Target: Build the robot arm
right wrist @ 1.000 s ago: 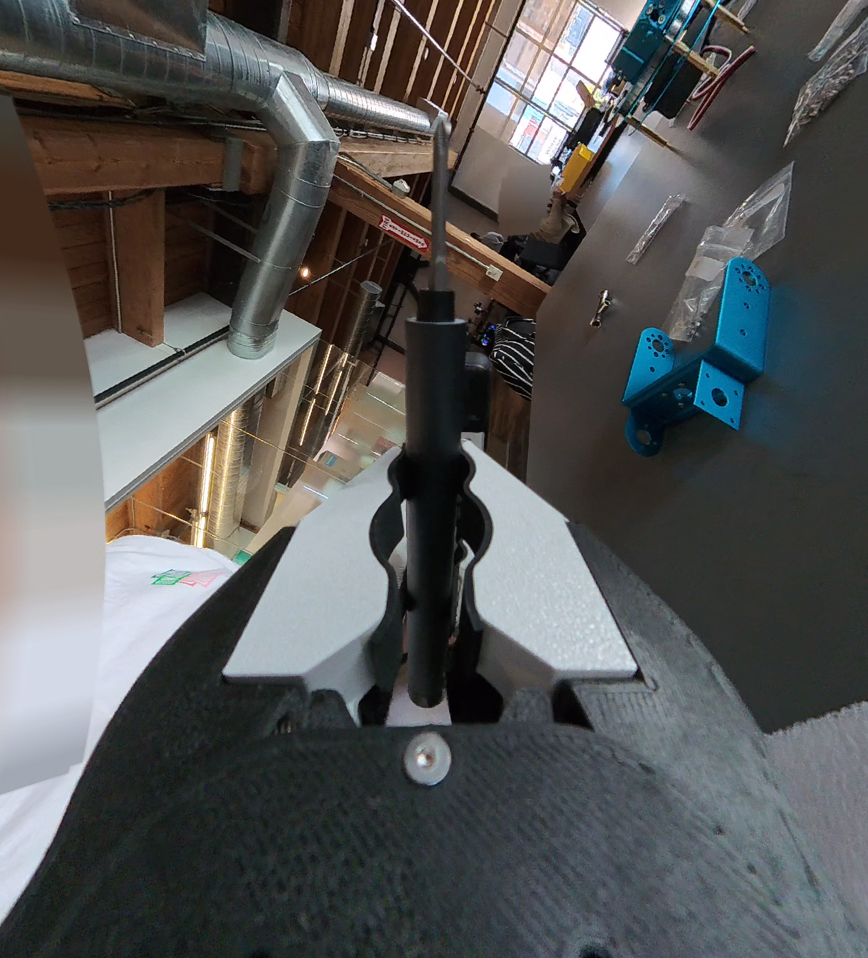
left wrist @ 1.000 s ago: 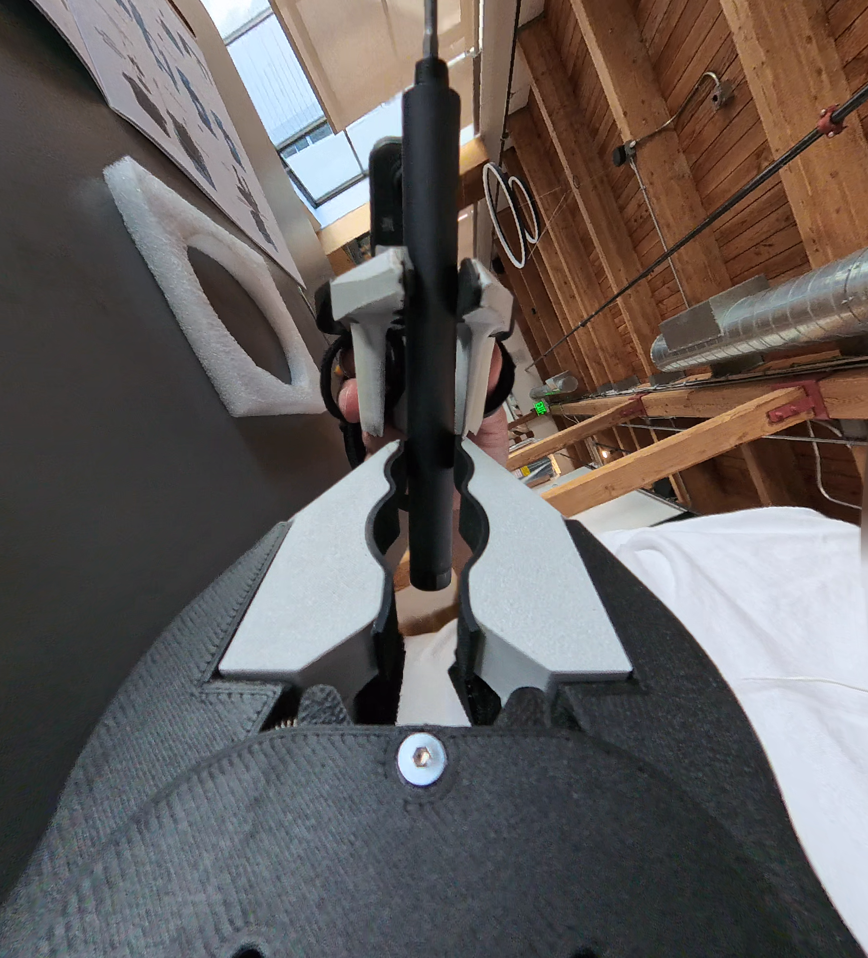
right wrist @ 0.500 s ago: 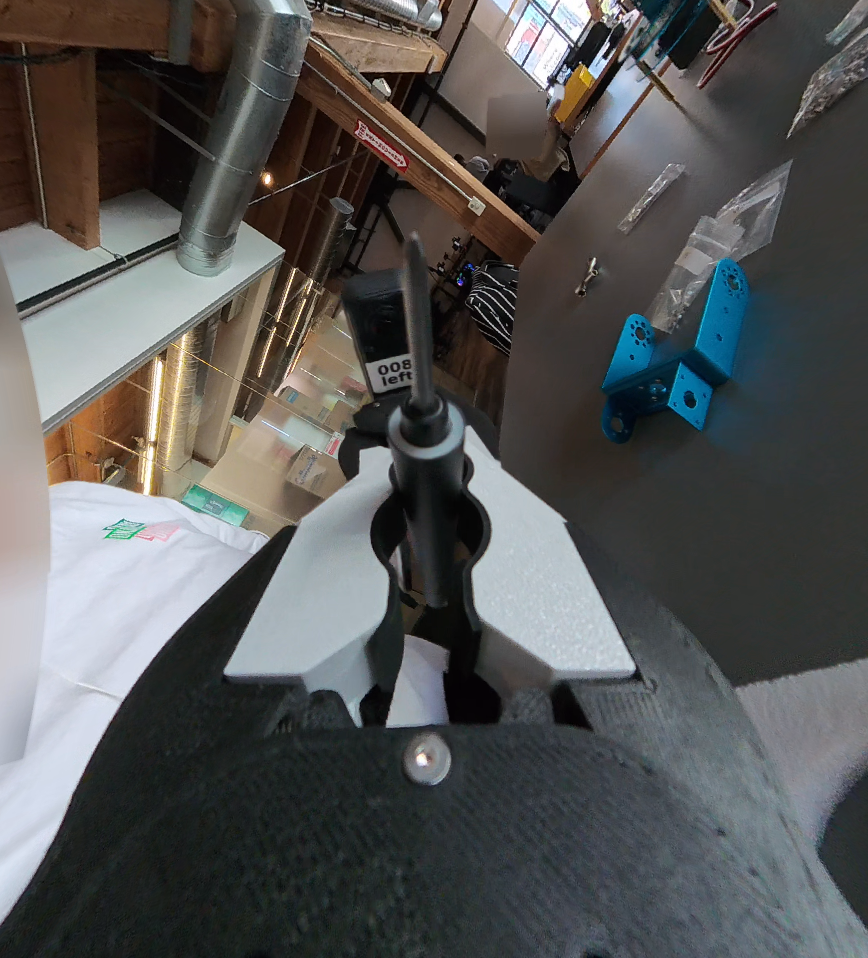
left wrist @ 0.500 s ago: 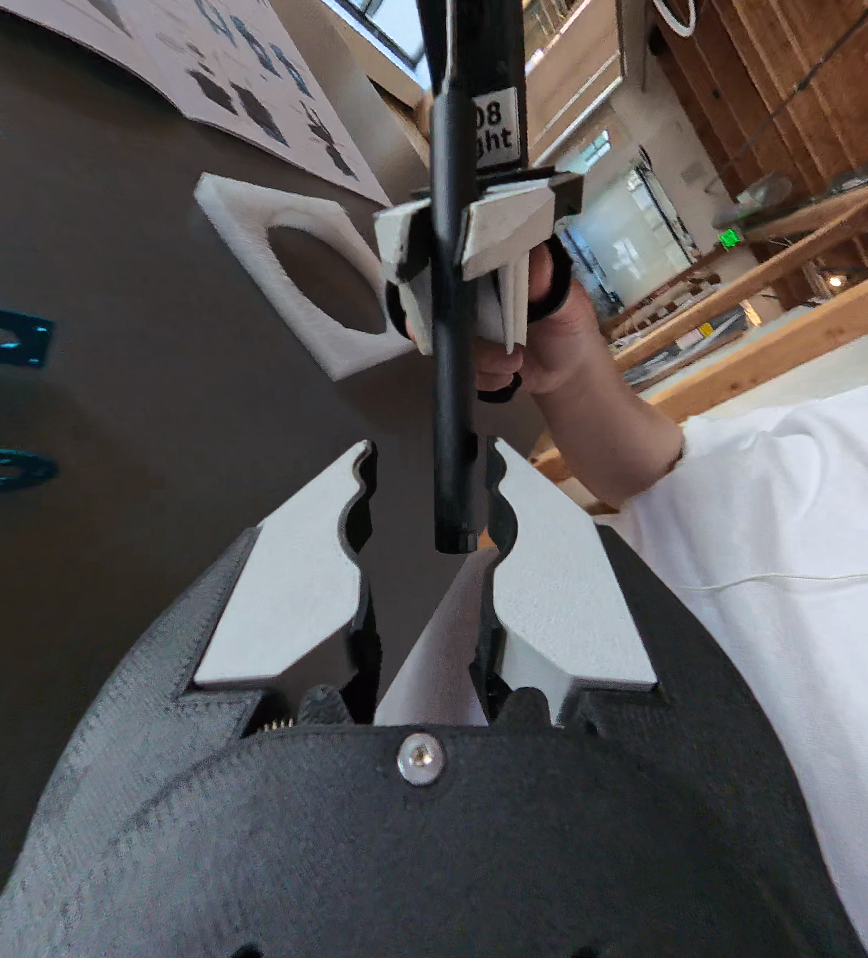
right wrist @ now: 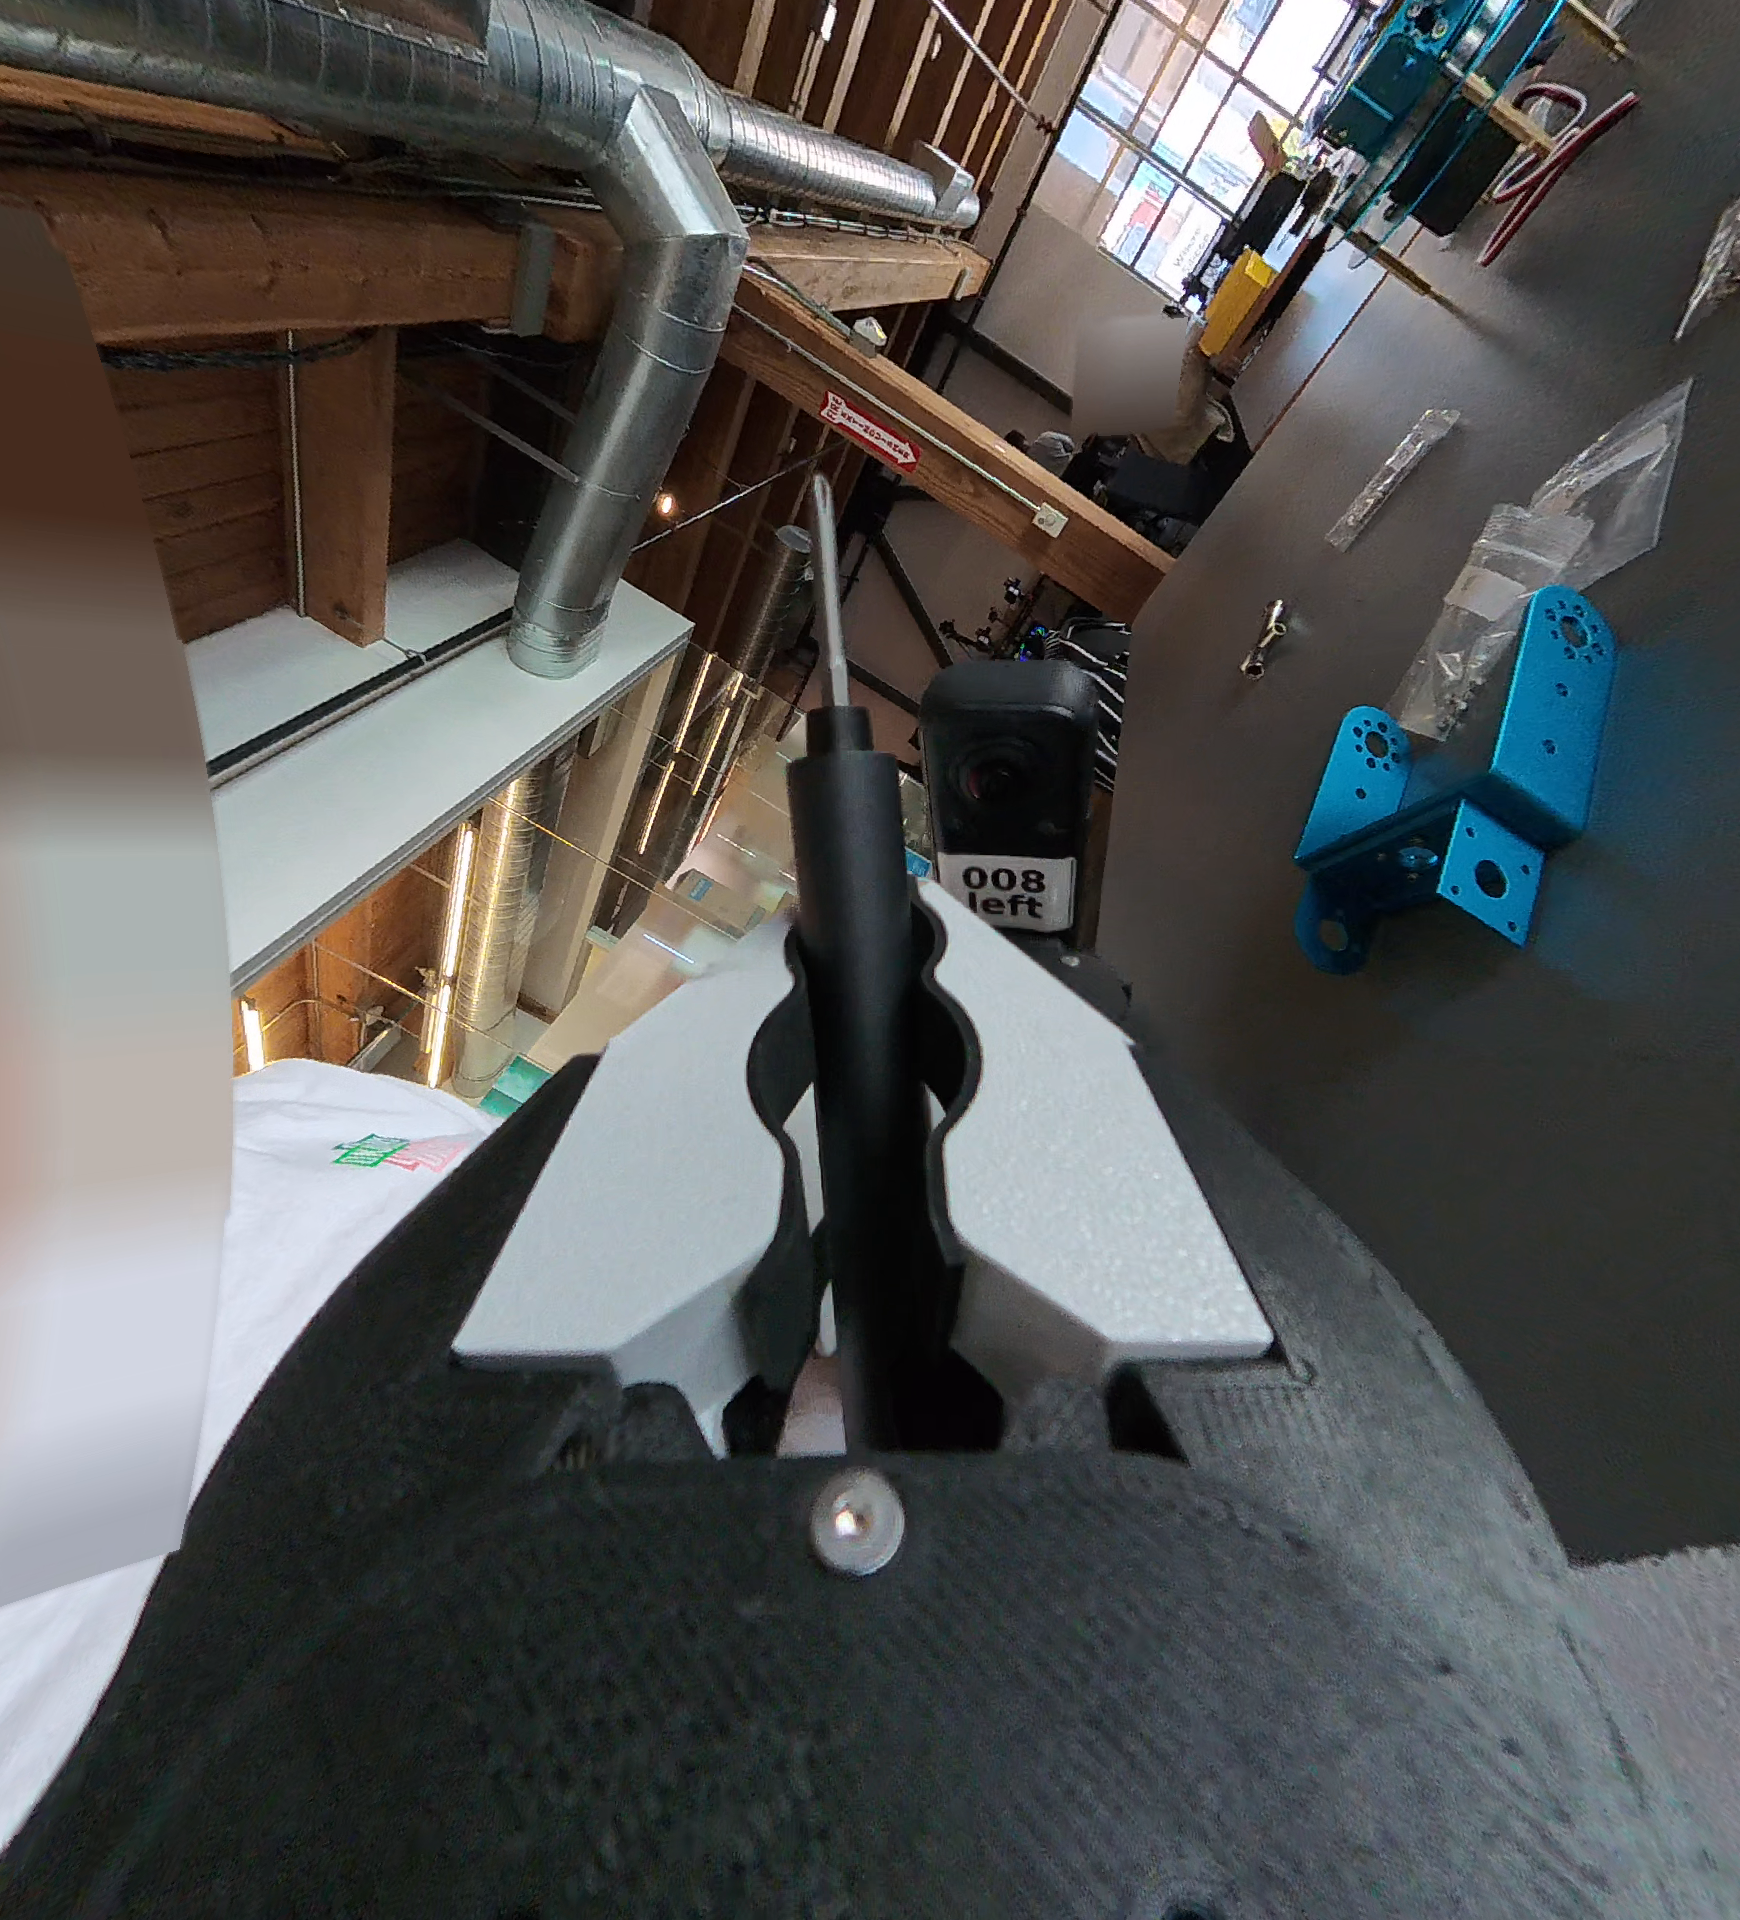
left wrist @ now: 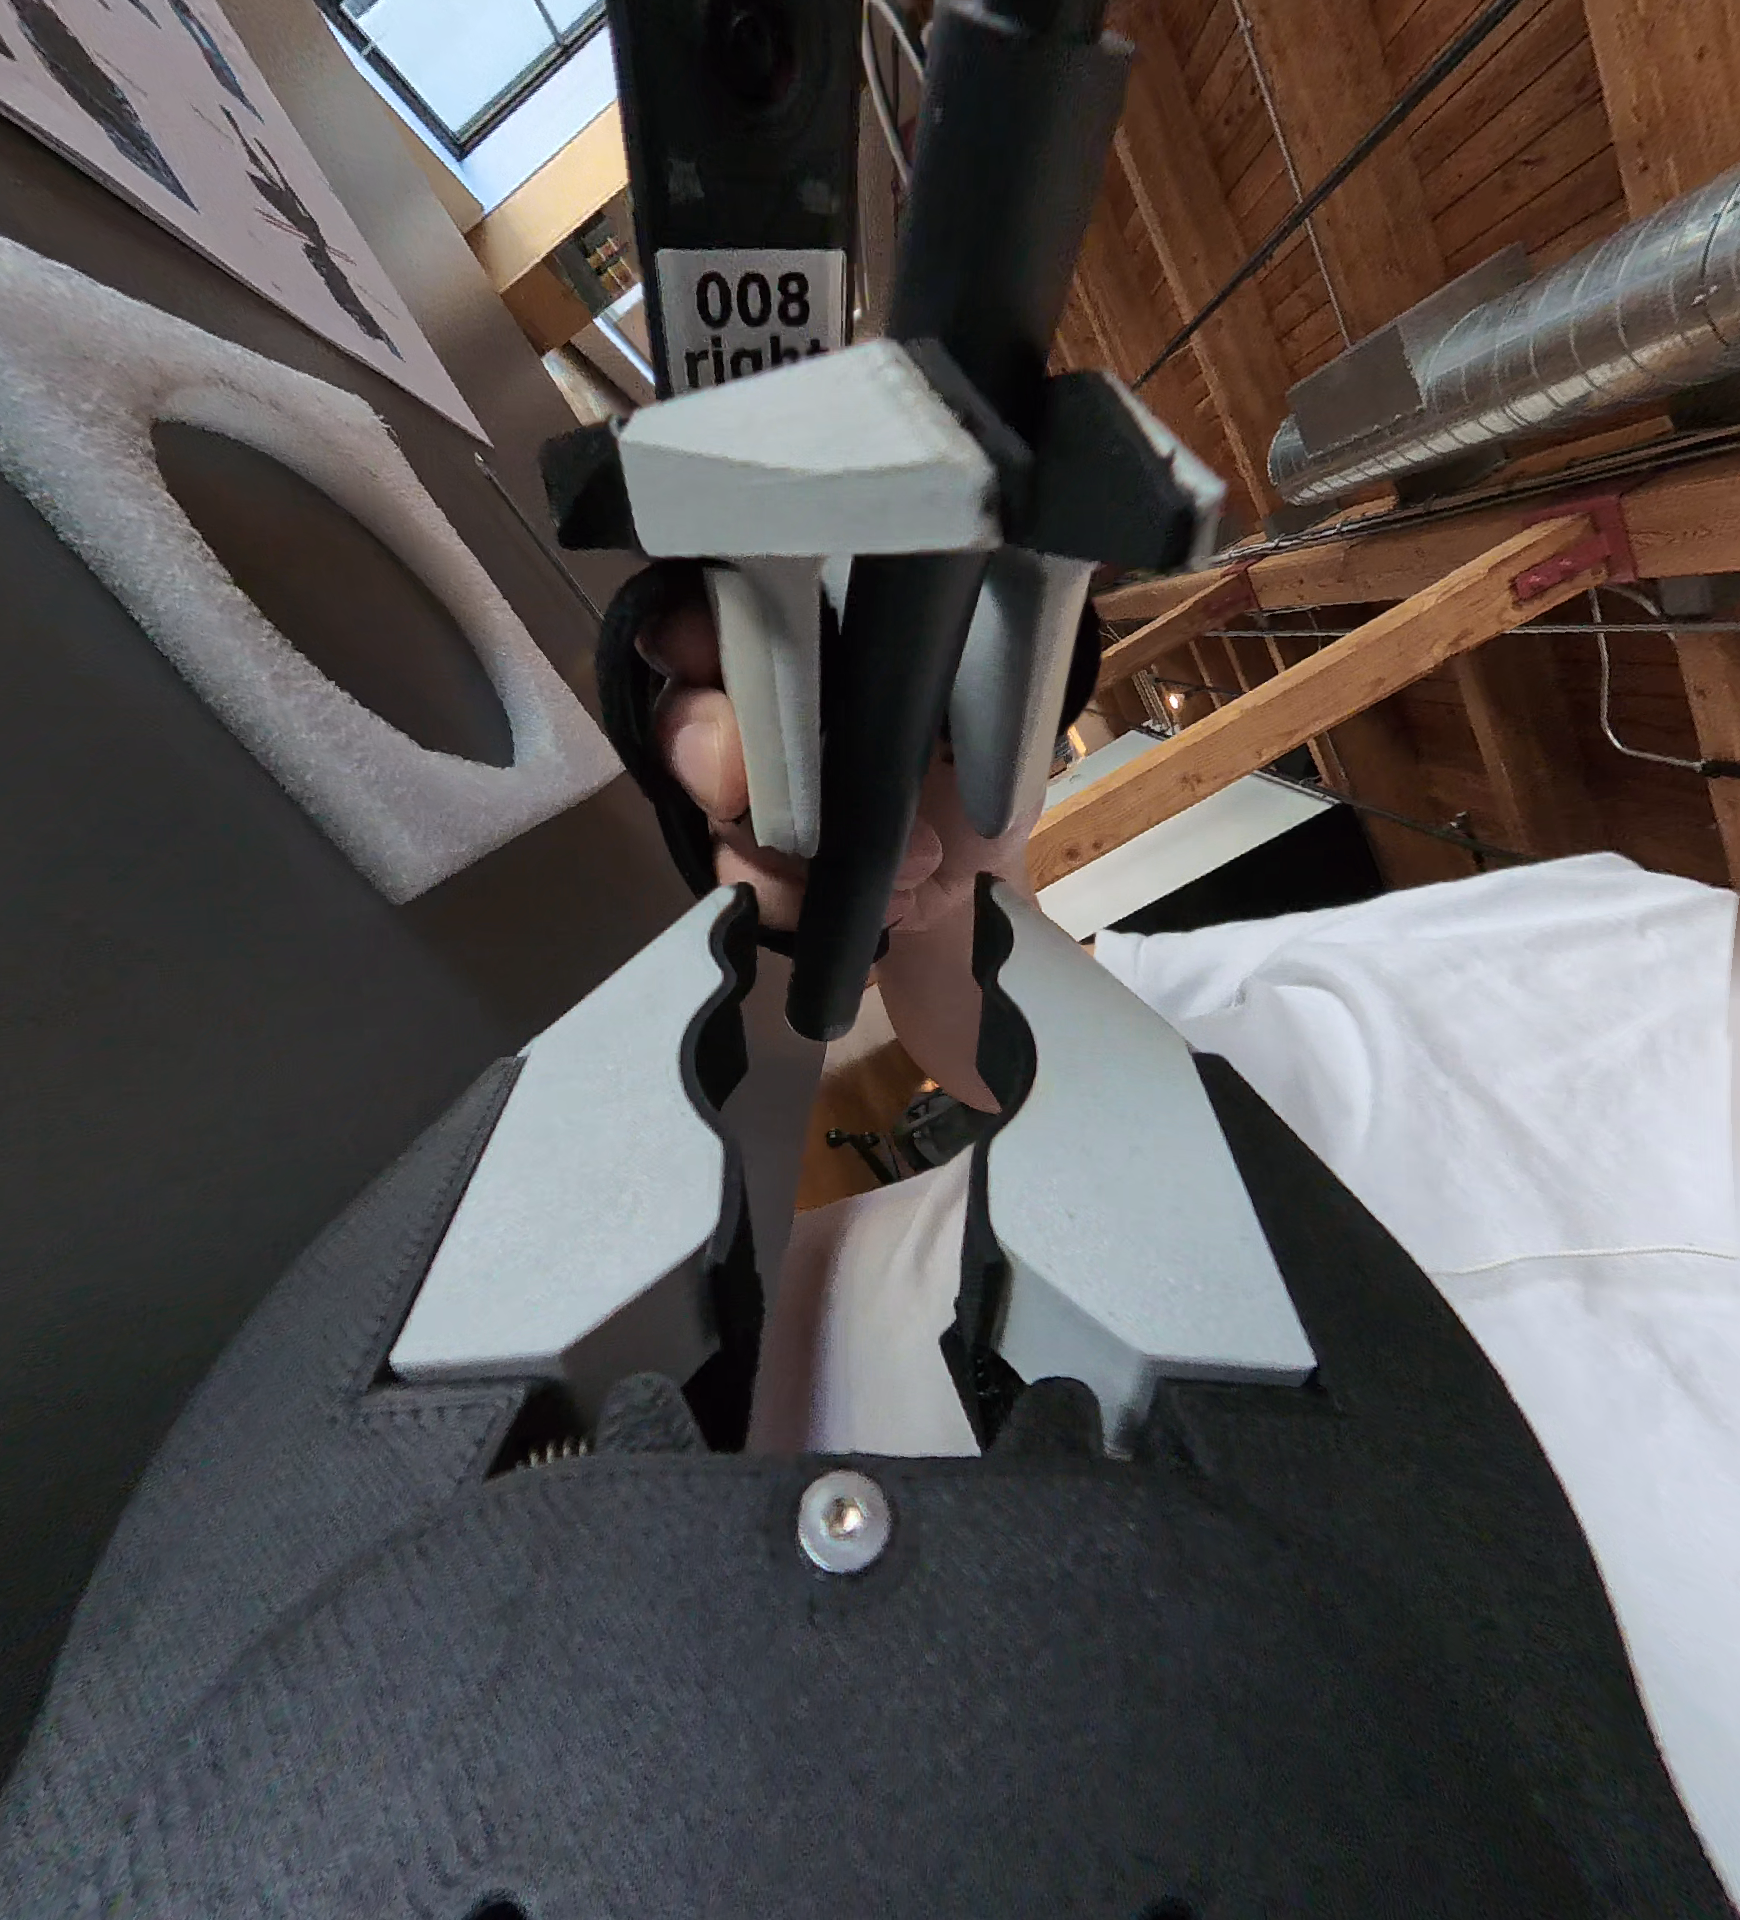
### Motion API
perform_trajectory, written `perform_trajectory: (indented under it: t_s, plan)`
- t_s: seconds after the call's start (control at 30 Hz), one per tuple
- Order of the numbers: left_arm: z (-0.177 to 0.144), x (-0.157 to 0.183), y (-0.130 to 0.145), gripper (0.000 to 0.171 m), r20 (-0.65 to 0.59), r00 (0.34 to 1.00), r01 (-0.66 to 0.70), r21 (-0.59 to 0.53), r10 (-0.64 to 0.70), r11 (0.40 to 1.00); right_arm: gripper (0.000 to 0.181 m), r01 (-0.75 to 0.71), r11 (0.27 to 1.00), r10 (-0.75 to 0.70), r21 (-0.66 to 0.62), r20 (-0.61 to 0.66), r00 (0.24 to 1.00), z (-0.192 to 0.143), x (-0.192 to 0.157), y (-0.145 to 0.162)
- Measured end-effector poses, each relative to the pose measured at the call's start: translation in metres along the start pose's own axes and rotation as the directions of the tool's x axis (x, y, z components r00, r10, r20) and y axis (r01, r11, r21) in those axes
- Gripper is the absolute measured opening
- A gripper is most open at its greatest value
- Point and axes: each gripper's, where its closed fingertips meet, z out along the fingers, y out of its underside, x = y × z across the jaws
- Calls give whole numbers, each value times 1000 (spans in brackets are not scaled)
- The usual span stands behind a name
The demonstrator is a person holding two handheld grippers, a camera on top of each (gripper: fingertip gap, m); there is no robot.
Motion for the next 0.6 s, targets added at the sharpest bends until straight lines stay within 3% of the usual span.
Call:
perform_trajectory:
  t_s: [0.13,0.23,0.33,0.53,0.6]
  plan:
    - [11,-1,-2,41,2,1000,-4,26,4,1000,11,-59,996,57,72,21,998,0,-4,-12]
    - [11,3,-8,18,-9,1000,-24,62,24,998,11,-65,993,65,97,-5,998,-3,0,-18]
    - [5,7,-9,16,-37,999,3,74,-1,997,10,11,997,-9,78,-29,1000,-10,1,-21]
    - [-5,23,-6,16,-167,981,114,108,-95,988,45,153,988,-153,14,8,988,-18,-15,-23]
    - [-6,21,-3,16,-138,987,102,109,-86,989,53,192,981,-192,36,4,981,-22,-16,-24]
